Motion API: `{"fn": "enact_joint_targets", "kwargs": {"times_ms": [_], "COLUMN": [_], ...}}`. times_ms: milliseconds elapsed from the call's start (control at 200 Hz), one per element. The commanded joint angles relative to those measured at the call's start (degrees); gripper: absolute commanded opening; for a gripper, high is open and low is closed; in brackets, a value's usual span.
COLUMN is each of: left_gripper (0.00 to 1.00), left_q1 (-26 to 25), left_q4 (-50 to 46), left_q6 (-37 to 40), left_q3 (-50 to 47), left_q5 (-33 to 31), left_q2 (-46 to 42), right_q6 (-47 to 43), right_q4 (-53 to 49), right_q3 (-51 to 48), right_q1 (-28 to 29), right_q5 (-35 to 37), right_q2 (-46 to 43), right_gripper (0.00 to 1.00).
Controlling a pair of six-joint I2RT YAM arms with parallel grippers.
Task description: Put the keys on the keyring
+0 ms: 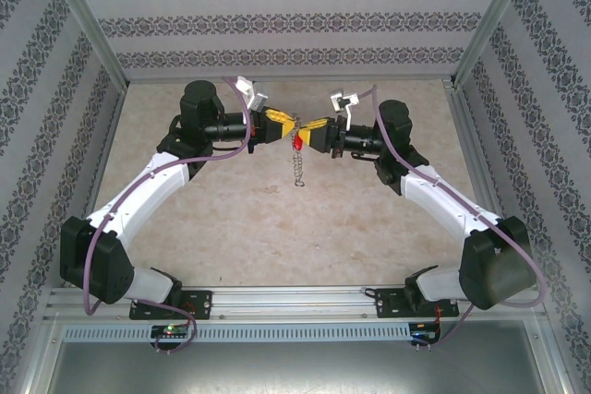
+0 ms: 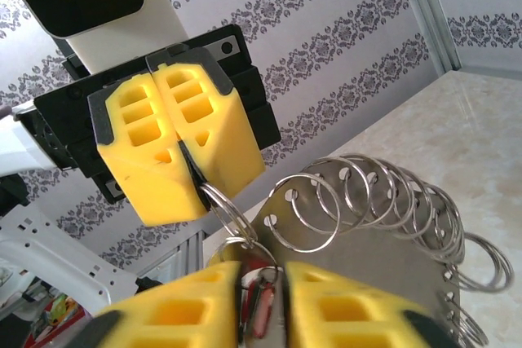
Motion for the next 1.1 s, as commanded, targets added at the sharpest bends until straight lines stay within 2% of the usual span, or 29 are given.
{"fn": "enact_joint_targets", "kwargs": {"times_ms": [0,60,110,475,600,824,934,1094], "left_gripper": [0.00,0.00,0.00,0.00,0.00,0.00,0.00,0.00], "left_q1": [-0.6,-0.6,-0.7,-1.0,-0.9,-0.9,-0.9,-1.0], "left_q4": [4.6,4.8,4.9,6.2,6.3,6.4,6.5,6.8], "left_q6": [-0.5,-0.5,-0.5,-1.5,-1.3,-1.3,-1.4,-1.6], "left_q3": [-0.3,-0.4,-0.5,-1.0,-1.3,-1.5,-1.7,-1.9], "left_q5": [0.1,0.1,-0.1,0.2,-0.1,-0.4,-0.6,-0.9], "left_q2": [-2.2,-2.4,-2.4,-2.1,-2.1,-1.9,-2.2,-2.5], "right_q6": [-0.3,-0.4,-0.5,0.0,-0.6,-1.1,-1.5,-3.3], "right_q4": [2.3,2.0,1.9,1.6,-0.1,-1.1,-1.7,-4.0], "right_q3": [1.0,0.7,0.6,5.1,6.3,1.5,-0.7,-0.4], "right_q1": [0.8,0.7,0.6,3.3,3.3,-1.9,-4.4,-5.2], "right_q5": [-2.5,-2.3,-2.6,-3.5,-4.1,-4.5,-6.0,-4.7], "right_q2": [0.6,0.3,0.2,4.5,4.8,-0.9,-4.0,-5.6], "right_gripper": [0.11,0.09,0.00,0.00,0.24,0.26,0.33,0.36]}}
